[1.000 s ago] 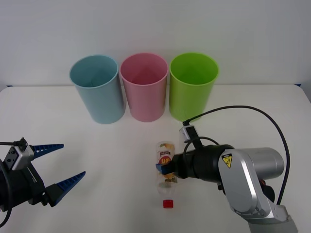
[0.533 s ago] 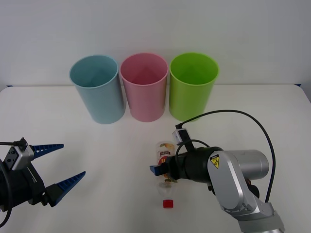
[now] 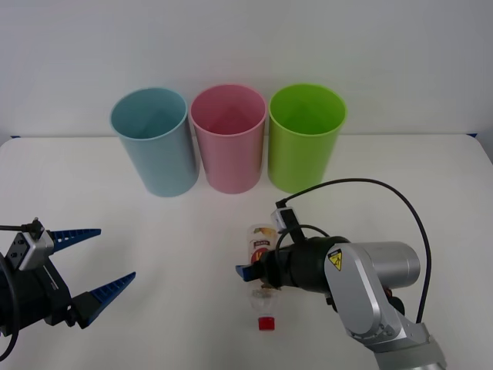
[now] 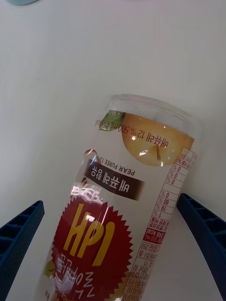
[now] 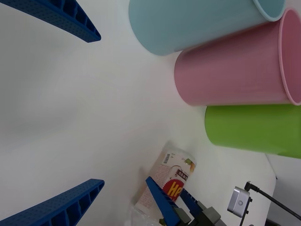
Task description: Put cans in the blue bin and PET bottles in the pink bin and trash in the green bin.
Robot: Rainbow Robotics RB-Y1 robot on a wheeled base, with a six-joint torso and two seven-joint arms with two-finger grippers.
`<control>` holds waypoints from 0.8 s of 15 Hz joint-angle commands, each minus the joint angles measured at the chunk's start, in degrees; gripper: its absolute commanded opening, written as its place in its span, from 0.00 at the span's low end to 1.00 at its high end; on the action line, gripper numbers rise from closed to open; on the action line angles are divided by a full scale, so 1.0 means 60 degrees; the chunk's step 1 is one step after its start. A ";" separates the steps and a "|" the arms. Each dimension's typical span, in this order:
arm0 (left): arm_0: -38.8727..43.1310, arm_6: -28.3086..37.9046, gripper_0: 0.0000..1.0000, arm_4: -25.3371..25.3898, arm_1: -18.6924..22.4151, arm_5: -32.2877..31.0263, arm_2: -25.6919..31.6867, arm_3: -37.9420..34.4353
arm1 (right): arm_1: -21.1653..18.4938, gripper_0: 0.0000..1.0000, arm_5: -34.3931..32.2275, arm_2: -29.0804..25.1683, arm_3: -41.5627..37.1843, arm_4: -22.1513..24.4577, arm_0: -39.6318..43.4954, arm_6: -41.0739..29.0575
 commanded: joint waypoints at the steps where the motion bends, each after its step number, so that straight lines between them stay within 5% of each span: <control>1: 0.0000 0.0000 1.00 0.0000 0.0000 0.0000 0.0000 0.0000 | -0.0004 1.00 0.0055 0.0050 0.0090 -0.0003 0.0001 0.0002; 2: 0.0000 0.0000 1.00 0.0000 0.0000 0.0000 0.0000 0.0000 | -0.0004 0.43 0.0055 0.0035 0.0105 -0.0003 0.0001 0.0002; 3: 0.0000 0.0000 1.00 0.0000 0.0000 0.0000 0.0000 0.0000 | -0.0019 0.13 0.0055 0.0035 0.0178 -0.0003 -0.0013 0.0002; 5: 0.0000 0.0000 1.00 0.0000 0.0000 0.0000 0.0000 0.0000 | -0.0033 0.00 0.0055 0.0035 0.0324 -0.0003 -0.0101 0.0002; 12: 0.0000 0.0000 1.00 0.0000 0.0000 0.0000 0.0000 0.0000 | -0.0136 0.00 0.0055 0.0079 0.0368 -0.0003 -0.0101 0.0192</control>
